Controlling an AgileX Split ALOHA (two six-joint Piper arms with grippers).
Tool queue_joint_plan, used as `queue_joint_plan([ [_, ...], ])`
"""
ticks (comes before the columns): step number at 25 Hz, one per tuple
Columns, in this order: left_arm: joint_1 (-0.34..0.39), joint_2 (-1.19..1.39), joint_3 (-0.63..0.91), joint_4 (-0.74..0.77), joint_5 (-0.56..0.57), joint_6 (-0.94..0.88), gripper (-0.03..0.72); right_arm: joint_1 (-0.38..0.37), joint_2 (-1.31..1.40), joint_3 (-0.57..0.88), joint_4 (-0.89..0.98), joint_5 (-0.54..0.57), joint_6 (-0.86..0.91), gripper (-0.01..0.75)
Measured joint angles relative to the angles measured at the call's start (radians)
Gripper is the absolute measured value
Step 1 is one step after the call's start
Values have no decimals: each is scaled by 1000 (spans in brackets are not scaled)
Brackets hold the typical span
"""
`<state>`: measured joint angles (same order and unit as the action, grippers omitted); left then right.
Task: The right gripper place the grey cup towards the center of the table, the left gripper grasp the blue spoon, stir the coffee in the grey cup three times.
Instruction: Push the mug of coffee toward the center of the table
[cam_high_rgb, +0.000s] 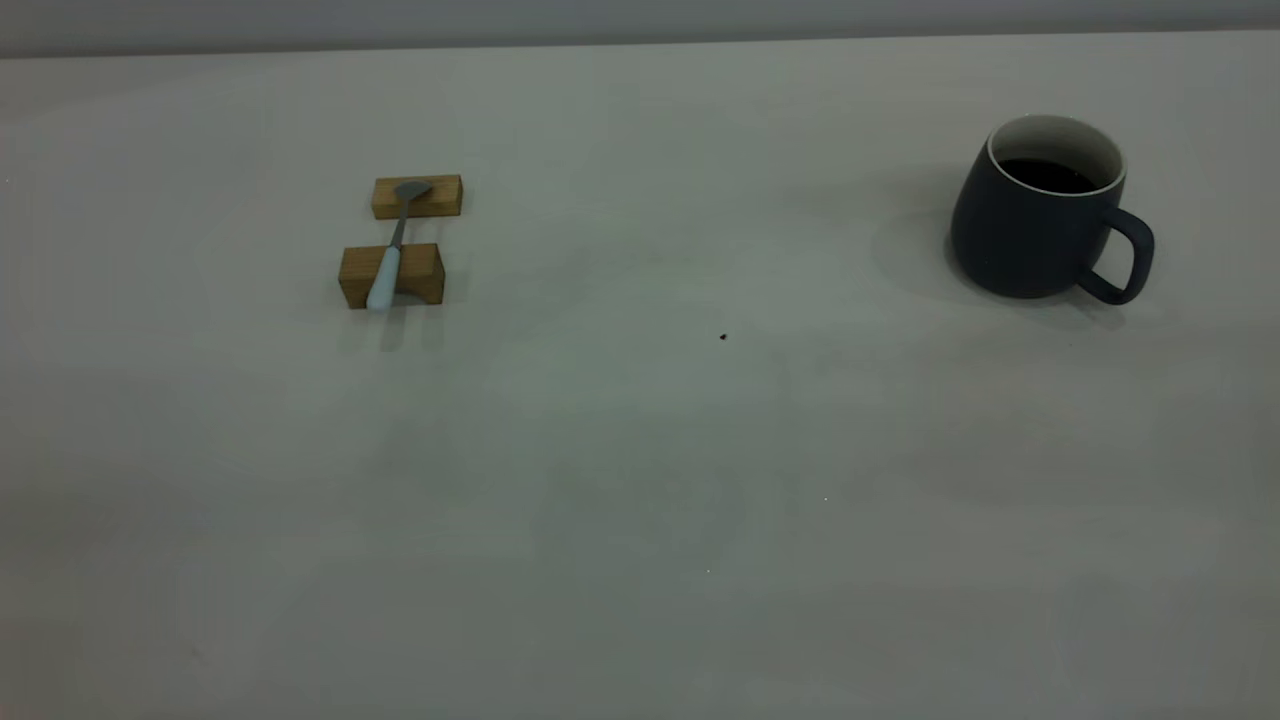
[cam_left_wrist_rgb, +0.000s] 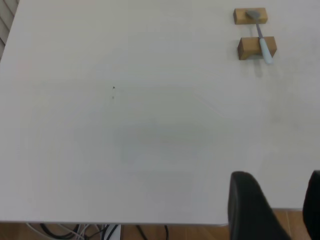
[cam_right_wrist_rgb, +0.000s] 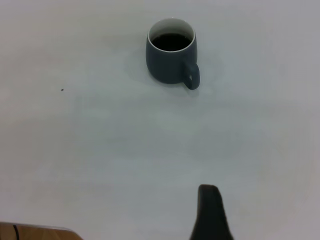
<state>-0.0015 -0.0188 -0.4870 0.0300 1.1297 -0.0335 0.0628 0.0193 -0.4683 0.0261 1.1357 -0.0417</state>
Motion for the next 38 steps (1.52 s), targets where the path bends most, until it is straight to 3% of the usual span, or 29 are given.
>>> queue_joint_plan([
  [28, 0, 0, 0, 0, 0, 0, 344, 0, 13, -10, 7, -7, -4, 592],
  [38, 0, 0, 0, 0, 0, 0, 344, 0, 621, -214, 4, -75, 2, 592],
])
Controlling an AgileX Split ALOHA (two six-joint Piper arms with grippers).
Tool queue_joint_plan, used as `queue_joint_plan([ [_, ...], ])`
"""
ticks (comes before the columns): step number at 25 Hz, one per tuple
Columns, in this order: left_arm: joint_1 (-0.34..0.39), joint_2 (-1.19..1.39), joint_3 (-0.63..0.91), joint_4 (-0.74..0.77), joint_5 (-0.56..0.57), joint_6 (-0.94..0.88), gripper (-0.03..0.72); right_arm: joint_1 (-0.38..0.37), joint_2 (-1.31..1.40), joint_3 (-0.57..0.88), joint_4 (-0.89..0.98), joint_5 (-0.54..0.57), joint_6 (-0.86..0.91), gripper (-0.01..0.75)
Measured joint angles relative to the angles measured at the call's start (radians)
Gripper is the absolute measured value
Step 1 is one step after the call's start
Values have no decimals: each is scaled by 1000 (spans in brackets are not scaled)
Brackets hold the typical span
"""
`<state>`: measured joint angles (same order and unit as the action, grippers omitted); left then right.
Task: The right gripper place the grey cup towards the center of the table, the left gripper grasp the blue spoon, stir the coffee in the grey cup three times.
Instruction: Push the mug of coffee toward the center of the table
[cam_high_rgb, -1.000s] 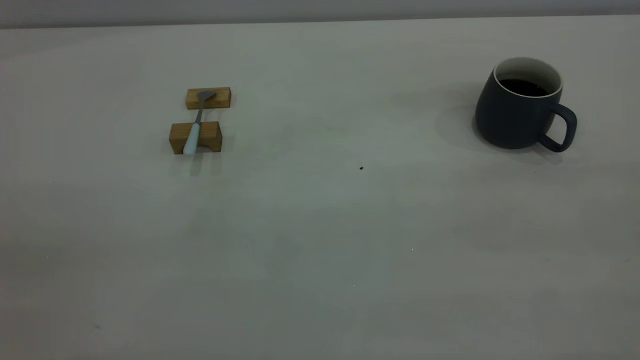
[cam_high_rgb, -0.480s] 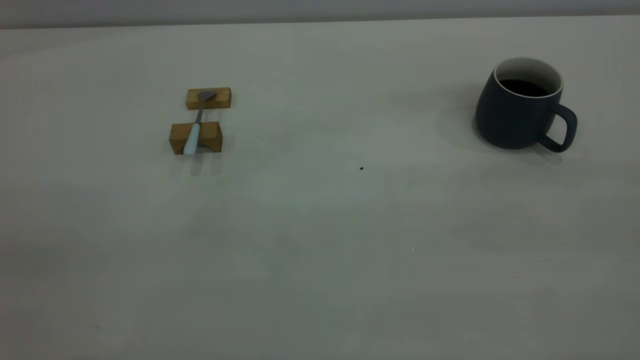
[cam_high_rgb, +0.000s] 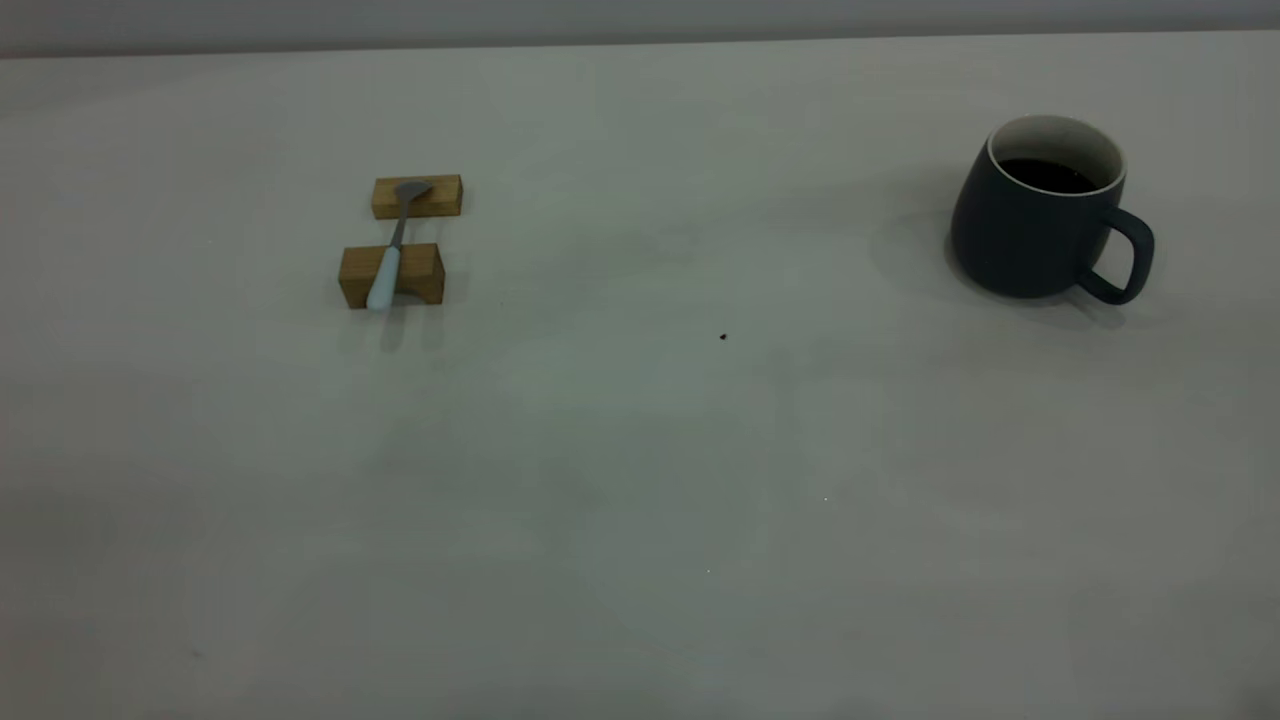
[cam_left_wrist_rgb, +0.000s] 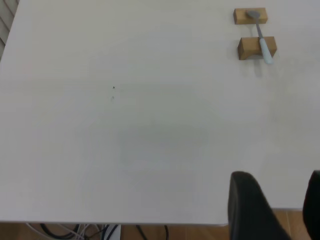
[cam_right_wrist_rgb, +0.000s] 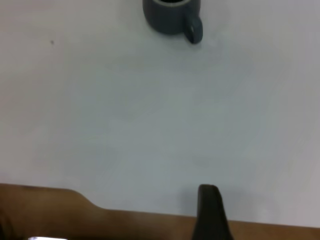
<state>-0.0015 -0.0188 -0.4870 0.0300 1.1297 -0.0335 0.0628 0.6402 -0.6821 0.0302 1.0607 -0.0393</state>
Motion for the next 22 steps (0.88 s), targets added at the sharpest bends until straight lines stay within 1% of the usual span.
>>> queue_joint_plan([
  [2, 0, 0, 0, 0, 0, 0, 344, 0, 154, -39, 0, -43, -2, 592],
  [4, 0, 0, 0, 0, 0, 0, 344, 0, 283, -71, 4, -109, -15, 592],
  [6, 0, 0, 0, 0, 0, 0, 344, 0, 414, -91, 38, -173, -63, 601],
  [8, 0, 0, 0, 0, 0, 0, 344, 0, 528, -109, 84, -221, -123, 630],
  [13, 0, 0, 0, 0, 0, 0, 344, 0, 808, -173, 116, -318, -241, 721],
  [17, 0, 0, 0, 0, 0, 0, 344, 0, 968, -237, 163, -375, -353, 729],
  [22, 0, 0, 0, 0, 0, 0, 344, 0, 1154, -318, 241, -424, -451, 729],
])
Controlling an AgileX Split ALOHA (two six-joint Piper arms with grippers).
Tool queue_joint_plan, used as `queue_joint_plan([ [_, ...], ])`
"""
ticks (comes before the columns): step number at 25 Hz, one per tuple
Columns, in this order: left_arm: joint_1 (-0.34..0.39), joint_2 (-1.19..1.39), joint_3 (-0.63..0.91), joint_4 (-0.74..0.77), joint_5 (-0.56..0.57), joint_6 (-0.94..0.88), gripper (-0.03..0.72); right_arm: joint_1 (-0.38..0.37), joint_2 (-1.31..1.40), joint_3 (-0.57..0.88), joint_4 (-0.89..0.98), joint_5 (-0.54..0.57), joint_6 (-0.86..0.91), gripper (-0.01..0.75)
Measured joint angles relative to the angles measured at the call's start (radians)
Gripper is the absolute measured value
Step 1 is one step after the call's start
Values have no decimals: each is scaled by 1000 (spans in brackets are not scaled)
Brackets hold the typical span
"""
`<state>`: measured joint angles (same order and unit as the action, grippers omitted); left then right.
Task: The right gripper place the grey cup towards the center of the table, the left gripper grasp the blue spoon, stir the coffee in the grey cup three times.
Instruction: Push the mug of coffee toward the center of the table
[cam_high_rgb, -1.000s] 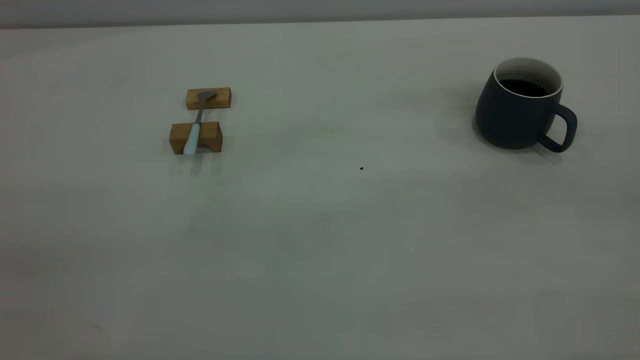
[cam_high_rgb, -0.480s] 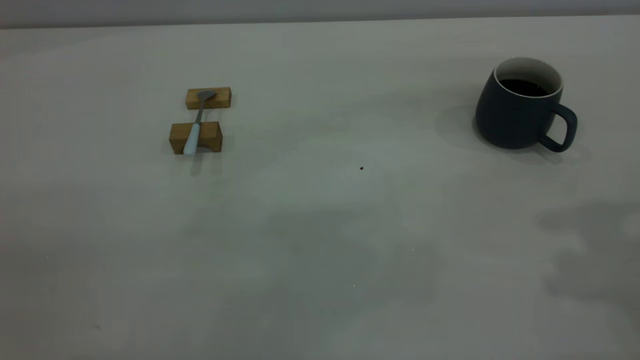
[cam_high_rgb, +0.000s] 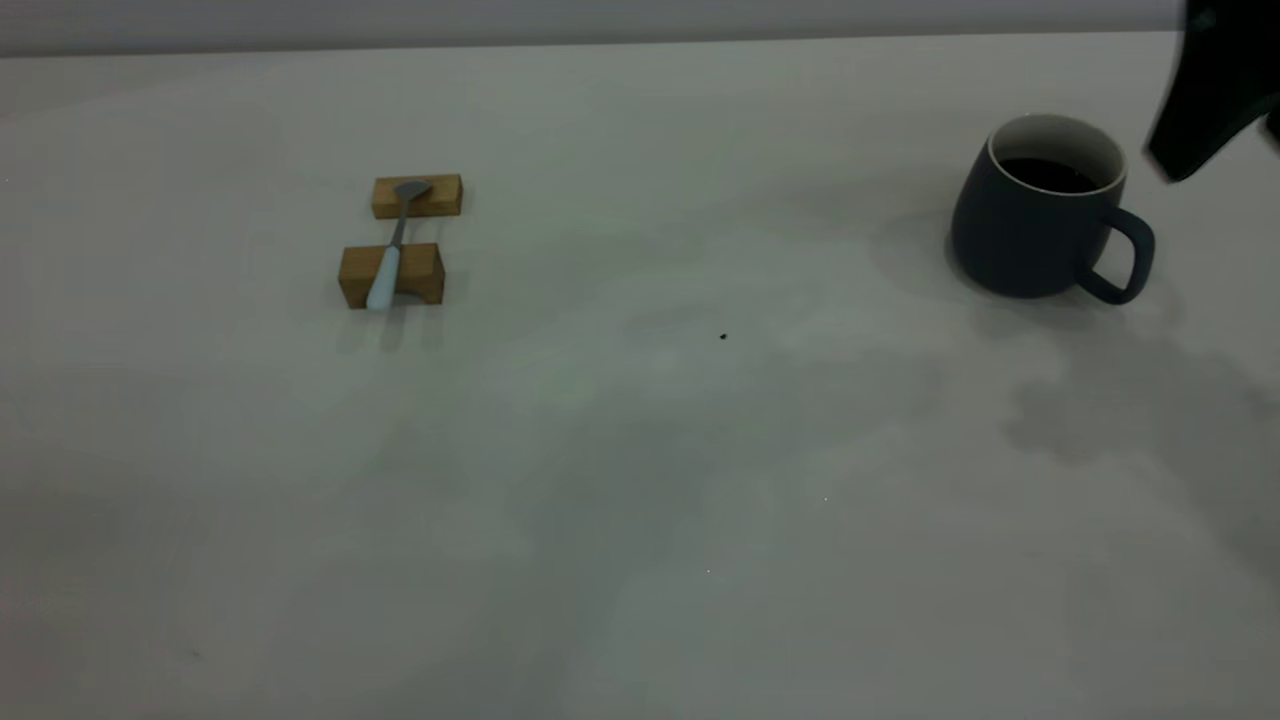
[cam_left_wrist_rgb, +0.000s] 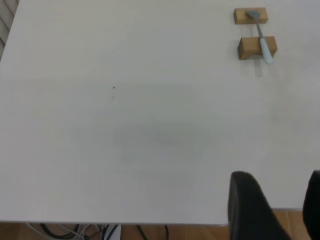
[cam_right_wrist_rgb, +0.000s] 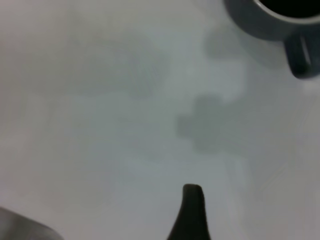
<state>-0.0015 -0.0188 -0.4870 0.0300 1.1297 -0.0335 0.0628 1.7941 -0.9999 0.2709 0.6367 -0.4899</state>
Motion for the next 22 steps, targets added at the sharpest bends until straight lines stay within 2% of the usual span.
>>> queue_joint_plan([
  [9, 0, 0, 0, 0, 0, 0, 344, 0, 241, -115, -49, -57, -167, 729],
  [16, 0, 0, 0, 0, 0, 0, 344, 0, 326, -174, -212, -115, -185, 727],
  [22, 0, 0, 0, 0, 0, 0, 344, 0, 399, -254, -243, -124, -185, 727],
])
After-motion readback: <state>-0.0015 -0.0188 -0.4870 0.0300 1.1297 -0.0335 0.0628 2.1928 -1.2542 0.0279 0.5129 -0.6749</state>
